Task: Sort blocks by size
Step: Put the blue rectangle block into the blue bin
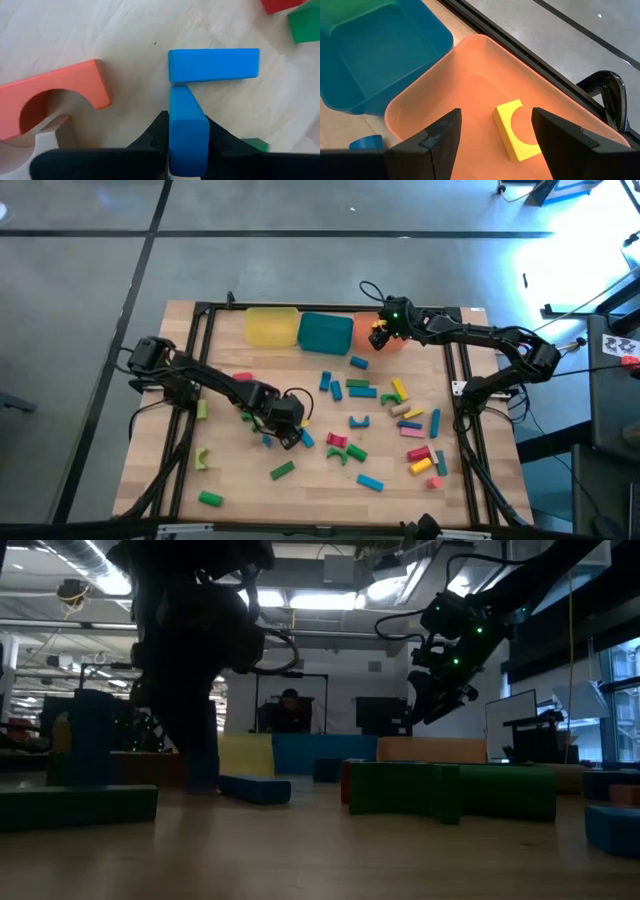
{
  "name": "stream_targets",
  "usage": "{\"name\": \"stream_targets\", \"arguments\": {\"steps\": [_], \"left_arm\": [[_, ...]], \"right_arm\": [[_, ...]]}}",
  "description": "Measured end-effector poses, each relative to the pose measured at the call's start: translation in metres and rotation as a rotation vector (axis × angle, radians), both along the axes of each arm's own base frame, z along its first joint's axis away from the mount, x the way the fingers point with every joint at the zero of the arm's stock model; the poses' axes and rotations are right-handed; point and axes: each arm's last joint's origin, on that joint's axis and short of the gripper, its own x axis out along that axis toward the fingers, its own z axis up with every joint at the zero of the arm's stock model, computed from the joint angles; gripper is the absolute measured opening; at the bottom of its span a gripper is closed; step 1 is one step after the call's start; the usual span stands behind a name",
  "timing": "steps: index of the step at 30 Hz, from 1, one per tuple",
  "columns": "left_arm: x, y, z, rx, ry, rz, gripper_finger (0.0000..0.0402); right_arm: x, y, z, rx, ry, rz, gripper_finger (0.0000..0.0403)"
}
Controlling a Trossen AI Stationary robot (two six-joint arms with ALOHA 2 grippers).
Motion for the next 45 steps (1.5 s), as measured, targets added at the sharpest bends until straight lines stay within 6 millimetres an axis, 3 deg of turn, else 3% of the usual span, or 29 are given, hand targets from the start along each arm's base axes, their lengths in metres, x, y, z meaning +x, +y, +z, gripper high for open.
{"name": "stream_targets", "arguments": {"steps": [6,12,19,27,31,36,45], "left_arm": [[-0.006,0.018,0.028,-0.036,-0.084,0.049,0.0042],[-0.013,0.051,0.06,-0.001,-0.224,0.097,0.0042],[-0.01,0.105,0.078,0.245,-0.384,0.139,0.0048],[-0.003,0.164,0.091,0.516,-0.557,0.125,0.005],[0.004,0.186,0.08,0.597,-0.555,0.11,0.0051],[0.016,0.207,0.051,0.636,-0.506,0.1,0.0051],[0.021,0.229,0.009,0.635,-0.383,0.079,0.0072]], "right_arm": [[0.006,-0.001,0.012,0.006,-0.048,0.084,0.0244],[0.016,-0.001,0.03,0.069,-0.166,0.251,0.0244],[0.018,0.005,0.03,0.18,-0.221,0.377,0.0243],[0.036,0.039,0.028,0.224,-0.195,0.514,0.0243],[0.046,0.06,0.028,0.189,-0.157,0.547,0.0243],[0.052,0.083,0.024,0.109,-0.049,0.497,0.0243],[0.048,0.103,0.012,0.04,0.14,0.354,0.0243]]}}
